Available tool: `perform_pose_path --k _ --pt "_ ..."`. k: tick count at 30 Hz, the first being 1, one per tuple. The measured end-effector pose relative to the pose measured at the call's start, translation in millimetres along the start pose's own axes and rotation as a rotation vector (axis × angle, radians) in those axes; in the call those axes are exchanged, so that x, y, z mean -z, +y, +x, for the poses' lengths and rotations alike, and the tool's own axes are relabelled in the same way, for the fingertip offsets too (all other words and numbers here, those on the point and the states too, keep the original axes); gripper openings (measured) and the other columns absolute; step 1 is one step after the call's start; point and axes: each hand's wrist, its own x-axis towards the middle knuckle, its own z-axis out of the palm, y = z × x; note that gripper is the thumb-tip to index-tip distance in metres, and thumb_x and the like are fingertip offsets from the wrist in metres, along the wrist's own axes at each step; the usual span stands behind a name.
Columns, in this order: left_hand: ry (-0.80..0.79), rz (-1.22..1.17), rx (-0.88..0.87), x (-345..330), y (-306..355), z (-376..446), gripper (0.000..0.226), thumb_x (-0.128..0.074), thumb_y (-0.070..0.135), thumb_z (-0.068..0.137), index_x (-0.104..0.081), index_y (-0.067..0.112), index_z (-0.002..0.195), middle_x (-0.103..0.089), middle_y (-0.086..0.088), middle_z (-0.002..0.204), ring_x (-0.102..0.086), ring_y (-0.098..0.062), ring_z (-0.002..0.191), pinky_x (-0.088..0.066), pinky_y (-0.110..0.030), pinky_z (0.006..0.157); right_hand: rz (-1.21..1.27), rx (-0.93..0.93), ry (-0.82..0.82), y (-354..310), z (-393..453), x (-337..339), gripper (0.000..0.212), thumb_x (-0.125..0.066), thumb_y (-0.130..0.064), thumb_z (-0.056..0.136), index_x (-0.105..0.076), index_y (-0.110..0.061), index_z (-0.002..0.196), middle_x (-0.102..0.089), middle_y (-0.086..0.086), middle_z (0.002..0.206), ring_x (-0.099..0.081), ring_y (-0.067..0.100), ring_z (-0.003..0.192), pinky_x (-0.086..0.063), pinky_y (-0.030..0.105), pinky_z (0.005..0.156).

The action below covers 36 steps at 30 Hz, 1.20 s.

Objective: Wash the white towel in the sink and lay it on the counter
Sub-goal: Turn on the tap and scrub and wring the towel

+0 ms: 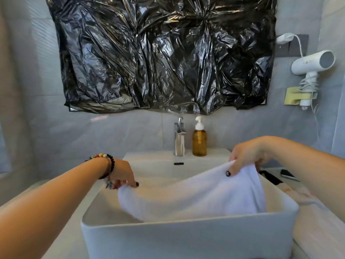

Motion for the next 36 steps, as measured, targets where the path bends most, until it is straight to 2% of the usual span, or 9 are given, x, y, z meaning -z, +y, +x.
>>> perform_pose_path --k 3,6,9,12,16,21,27,33,36 --pt "0.221 0.356 -0.117 -29.6 19.0 16.5 0.047 -0.052 0.043 0.096 -0.046 0.015 0.059 -0.047 -0.001 0.058 -0.042 -0.017 0.053 -0.038 -0.028 0.060 -0.305 -0.085 0.085 -9.3 30.5 -23.4 0.021 -0.074 -0.025 0.083 -0.067 -0.005 0.082 -0.064 0.002 0.064 -0.065 0.021 0.063 -0.056 0.031 0.054" --pt "0.485 0.290 -0.208 -44.7 33.0 28.4 0.019 -0.048 0.032 0.096 -0.043 0.016 0.087 -0.046 -0.001 0.084 -0.047 -0.021 0.079 -0.037 -0.030 0.068 -0.662 -0.112 0.201 -19.1 61.3 -49.6 0.029 -0.077 -0.025 0.080 -0.055 -0.008 0.075 -0.057 0.000 0.066 -0.061 0.021 0.069 -0.048 0.027 0.055" --pt "0.326 0.252 -0.239 -62.1 43.6 41.5 0.013 -0.052 0.022 0.091 -0.047 0.019 0.103 -0.053 -0.002 0.103 -0.053 -0.022 0.091 -0.044 -0.030 0.072 -0.803 -0.080 0.152 -27.5 84.6 -79.3 0.020 -0.072 -0.018 0.083 -0.062 -0.012 0.099 -0.058 0.005 0.091 -0.058 0.026 0.087 -0.051 0.032 0.075" --pt "0.134 0.243 -0.315 -79.4 50.6 50.3 0.036 -0.051 0.014 0.092 -0.048 0.025 0.126 -0.053 -0.003 0.129 -0.053 -0.020 0.098 -0.046 -0.030 0.081 -0.666 0.128 0.101 -35.8 102.3 -99.8 0.049 -0.064 -0.012 0.085 -0.052 -0.017 0.133 -0.057 0.008 0.125 -0.058 0.028 0.109 -0.048 0.030 0.079" --pt "0.034 0.234 -0.379 -81.3 52.9 46.9 0.074 -0.052 0.004 0.087 -0.027 0.036 0.149 -0.041 0.009 0.149 -0.044 -0.019 0.131 -0.040 -0.033 0.105 -0.488 0.280 0.082 -35.1 108.8 -105.0 0.058 -0.063 -0.006 0.080 -0.052 -0.021 0.134 -0.058 0.004 0.130 -0.057 0.025 0.112 -0.051 0.037 0.092" --pt "0.026 0.202 -0.359 -78.0 59.3 36.0 0.074 -0.051 0.001 0.085 -0.033 0.033 0.149 -0.050 0.006 0.139 -0.054 -0.015 0.108 -0.048 -0.022 0.089 -0.388 0.327 0.065 -25.6 101.8 -106.3 0.062 -0.060 -0.008 0.082 -0.053 -0.038 0.136 -0.060 -0.009 0.126 -0.057 0.014 0.110 -0.049 0.028 0.094" --pt "-0.038 0.227 -0.355 -82.7 64.5 30.9 0.070 -0.049 0.000 0.086 -0.039 0.037 0.145 -0.049 -0.001 0.136 -0.061 -0.020 0.103 -0.053 -0.029 0.091 -0.395 0.353 0.128 -21.1 115.0 -119.1 0.057 -0.066 -0.011 0.082 -0.052 -0.034 0.132 -0.061 0.002 0.128 -0.056 0.024 0.118 -0.045 0.044 0.102" --pt "-0.025 0.244 -0.374 -82.3 67.0 31.6 0.067 -0.047 0.000 0.088 -0.041 0.035 0.145 -0.051 0.004 0.115 -0.058 -0.010 0.076 -0.056 -0.022 0.072 -0.562 0.319 -0.023 -37.9 105.5 -99.6 0.072 -0.061 -0.010 0.078 -0.045 -0.040 0.142 -0.057 -0.008 0.128 -0.052 0.018 0.113 -0.047 0.033 0.097" --pt "-0.016 0.267 -0.395 -81.2 68.1 33.5 0.066 -0.045 0.001 0.089 -0.039 0.035 0.145 -0.049 0.003 0.128 -0.050 -0.004 0.072 -0.047 -0.016 0.063 -0.640 0.313 -0.066 -48.7 104.7 -98.2 0.065 -0.059 -0.007 0.080 -0.052 -0.034 0.139 -0.060 -0.003 0.119 -0.052 0.019 0.103 -0.045 0.026 0.083"
